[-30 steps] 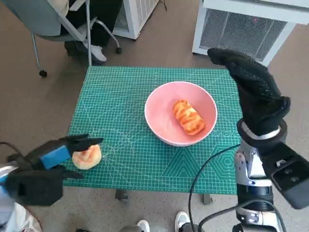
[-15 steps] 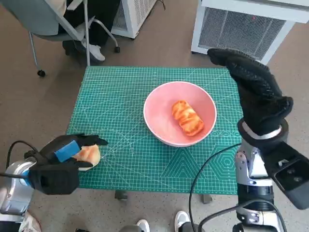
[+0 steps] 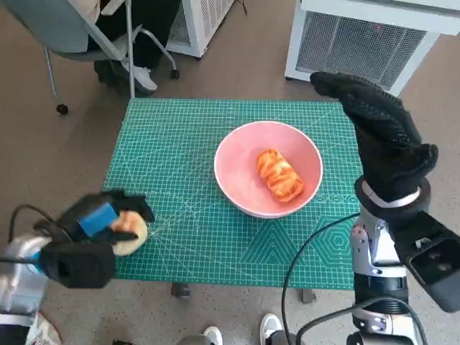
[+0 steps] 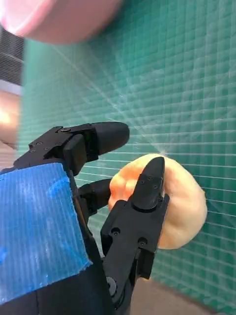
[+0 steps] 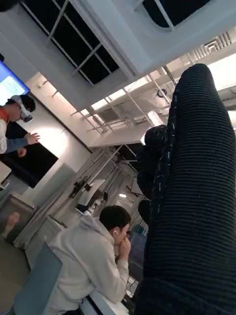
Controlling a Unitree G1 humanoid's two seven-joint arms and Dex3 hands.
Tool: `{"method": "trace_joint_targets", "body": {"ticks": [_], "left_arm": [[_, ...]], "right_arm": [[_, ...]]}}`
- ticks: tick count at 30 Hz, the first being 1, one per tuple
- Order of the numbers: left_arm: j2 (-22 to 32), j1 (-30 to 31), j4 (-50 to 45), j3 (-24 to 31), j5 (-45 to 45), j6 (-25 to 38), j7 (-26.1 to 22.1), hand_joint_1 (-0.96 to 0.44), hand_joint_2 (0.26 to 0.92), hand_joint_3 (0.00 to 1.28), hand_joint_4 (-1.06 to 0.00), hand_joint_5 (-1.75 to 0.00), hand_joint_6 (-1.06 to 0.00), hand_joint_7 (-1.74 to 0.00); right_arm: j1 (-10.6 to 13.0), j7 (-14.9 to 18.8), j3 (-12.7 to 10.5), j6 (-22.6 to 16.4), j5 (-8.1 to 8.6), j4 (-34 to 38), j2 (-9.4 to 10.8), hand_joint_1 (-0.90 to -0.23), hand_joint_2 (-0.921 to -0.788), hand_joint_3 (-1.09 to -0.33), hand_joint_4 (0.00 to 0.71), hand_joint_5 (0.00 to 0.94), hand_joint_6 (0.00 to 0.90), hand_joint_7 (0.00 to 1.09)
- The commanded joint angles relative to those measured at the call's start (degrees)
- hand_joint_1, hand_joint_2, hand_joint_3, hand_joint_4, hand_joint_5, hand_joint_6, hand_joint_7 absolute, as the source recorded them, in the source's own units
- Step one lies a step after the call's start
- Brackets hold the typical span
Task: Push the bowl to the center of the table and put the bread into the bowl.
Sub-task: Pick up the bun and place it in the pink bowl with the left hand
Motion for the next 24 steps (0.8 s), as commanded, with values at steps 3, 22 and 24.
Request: {"method": "trace_joint_targets", "body": {"ticks": [3,22,24], "left_arm": [[-0.45,-9.46,-7.95,2.85,-3.27,3.53,0.64,0.0,0.92,0.13,-0.54,-1.24,-0.64,-1.25],[-8.8,-37.38,-2.7,-8.85,0.04,0.77,0.4,0.0,0.92,0.11,-0.58,-1.2,-0.64,-1.25],[-10.14,-40.16,-0.55,-10.51,0.47,-0.49,0.03,0.0,0.92,0.11,-0.58,-1.19,-0.64,-1.26]], "right_arm": [[0.24,0.16,-0.02,-0.16,-0.93,0.54,-0.29,-0.578,-0.921,-0.791,-0.001,0.57,-0.001,0.8],[-0.43,0.39,0.06,-0.91,-0.86,1.98,-0.2,-0.597,-0.921,-0.789,-0.001,0.574,-0.001,0.79],[-0.23,0.31,0.12,-0.93,-0.98,1.73,-0.2,-0.597,-0.921,-0.788,-0.001,0.574,-0.001,0.79]]}}
